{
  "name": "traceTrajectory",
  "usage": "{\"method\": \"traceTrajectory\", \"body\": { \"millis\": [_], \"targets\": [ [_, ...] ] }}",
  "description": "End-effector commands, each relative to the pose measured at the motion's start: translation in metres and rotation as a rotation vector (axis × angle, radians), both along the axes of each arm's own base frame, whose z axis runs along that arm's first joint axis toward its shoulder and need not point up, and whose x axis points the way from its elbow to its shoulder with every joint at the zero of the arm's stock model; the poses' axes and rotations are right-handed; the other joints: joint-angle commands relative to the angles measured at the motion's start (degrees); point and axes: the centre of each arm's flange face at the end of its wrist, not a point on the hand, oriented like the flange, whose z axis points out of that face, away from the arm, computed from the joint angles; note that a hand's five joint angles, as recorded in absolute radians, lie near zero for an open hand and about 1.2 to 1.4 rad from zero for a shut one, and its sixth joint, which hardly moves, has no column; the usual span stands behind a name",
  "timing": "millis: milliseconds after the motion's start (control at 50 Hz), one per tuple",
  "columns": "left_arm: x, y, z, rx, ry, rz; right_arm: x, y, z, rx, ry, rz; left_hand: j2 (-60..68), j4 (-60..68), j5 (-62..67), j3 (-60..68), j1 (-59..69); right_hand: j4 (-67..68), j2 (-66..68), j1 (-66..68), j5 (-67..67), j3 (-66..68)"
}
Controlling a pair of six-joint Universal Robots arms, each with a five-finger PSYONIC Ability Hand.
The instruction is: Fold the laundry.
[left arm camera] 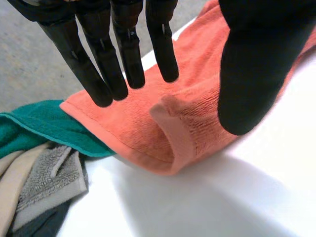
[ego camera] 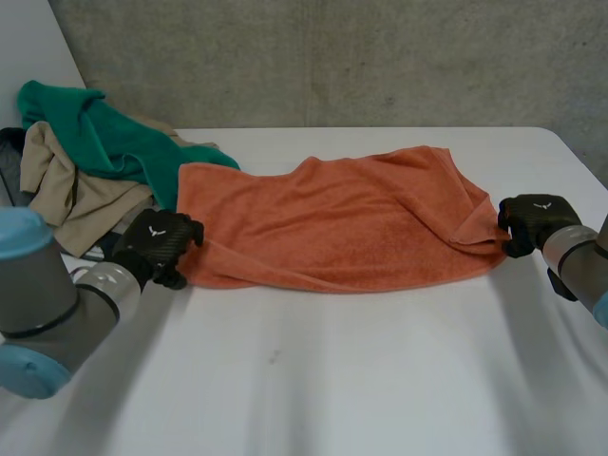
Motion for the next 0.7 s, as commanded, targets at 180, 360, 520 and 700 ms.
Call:
{"method": "traceTrajectory", "body": {
  "millis": [180, 360, 520, 700],
  "targets": [
    [-0.011, 0.014, 0.010, 0.112, -0.077, 0.048, 0.008, 0.013, 0.012, -0.074, 0.011, 0.030, 0.2, 0.3, 0.4, 0.3, 0.6, 11.2, 11.9, 15.0, 12.6, 11.6],
    [-0.024, -0.004, 0.011, 0.116, -0.015, 0.064, 0.007, 0.016, 0.008, -0.072, 0.044, 0.038, 0.4, 0.5, 0.6, 0.4, 0.8, 11.2, 11.9, 15.0, 12.6, 11.6],
    [-0.053, -0.022, 0.026, 0.081, 0.044, 0.026, 0.008, 0.018, 0.006, -0.072, 0.067, 0.049, 1.4, 1.5, 1.6, 1.5, 1.8, 11.2, 11.9, 15.0, 12.6, 11.6],
    [-0.059, -0.050, 0.007, 0.145, -0.109, 0.061, 0.009, 0.019, 0.004, -0.071, 0.085, 0.060, 4.2, 4.4, 4.5, 4.3, 4.6, 11.2, 11.9, 15.0, 12.6, 11.6]
  ]
}}
